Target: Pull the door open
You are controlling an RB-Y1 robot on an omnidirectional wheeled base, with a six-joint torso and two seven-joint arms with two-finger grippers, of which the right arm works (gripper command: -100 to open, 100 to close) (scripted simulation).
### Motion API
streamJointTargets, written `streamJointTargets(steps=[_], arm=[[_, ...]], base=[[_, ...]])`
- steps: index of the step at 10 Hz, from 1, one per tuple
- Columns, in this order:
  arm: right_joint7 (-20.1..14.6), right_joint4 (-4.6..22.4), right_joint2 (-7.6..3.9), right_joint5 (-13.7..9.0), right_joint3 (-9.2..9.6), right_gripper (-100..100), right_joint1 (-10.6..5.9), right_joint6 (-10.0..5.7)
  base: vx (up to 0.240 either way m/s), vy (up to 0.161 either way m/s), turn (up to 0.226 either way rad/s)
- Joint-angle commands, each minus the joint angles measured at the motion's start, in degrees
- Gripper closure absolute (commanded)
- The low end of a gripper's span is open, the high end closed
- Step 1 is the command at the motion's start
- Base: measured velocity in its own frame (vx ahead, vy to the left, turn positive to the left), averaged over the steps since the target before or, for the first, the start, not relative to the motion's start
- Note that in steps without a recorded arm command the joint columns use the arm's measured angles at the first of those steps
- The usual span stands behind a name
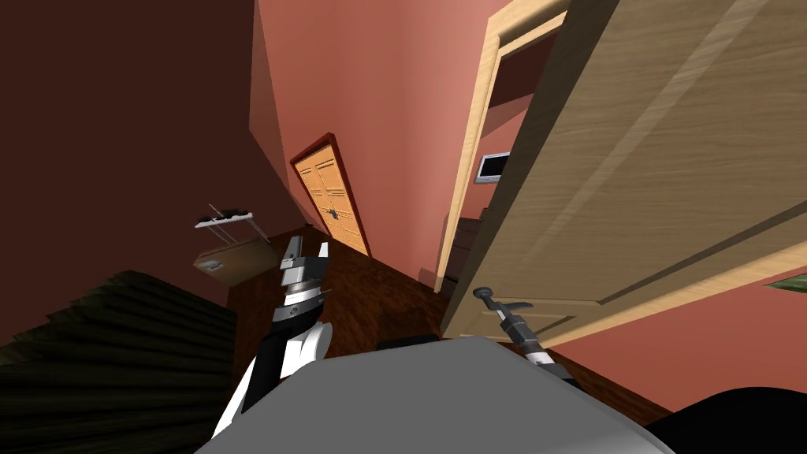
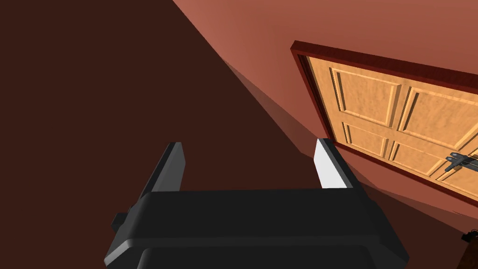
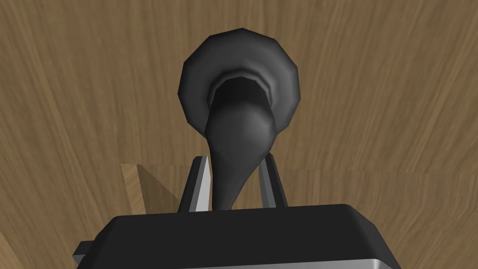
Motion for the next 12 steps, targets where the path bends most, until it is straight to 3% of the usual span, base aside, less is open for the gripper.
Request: streamJointTargets(steps=[1, 6, 7, 12], arm=[[-0.29, 1.00, -0.80, 0.20, -0.09, 100, -0.25, -1.11], [-1.09, 3.11, -2.45, 0.69, -0.04, 100, -1.03, -3.30], [-1.03, 3.03, -2.12, 0.71, 0.16, 100, -1.10, -2.95], [-2.02, 5.53, -3.14, 2.19, -0.74, 100, -1.34, -6.27]], base=[[-0.237, -0.033, 0.176], [-0.225, -0.033, 0.131], [-0.100, -0.013, 0.022], [-0.215, -0.057, 0.166]])
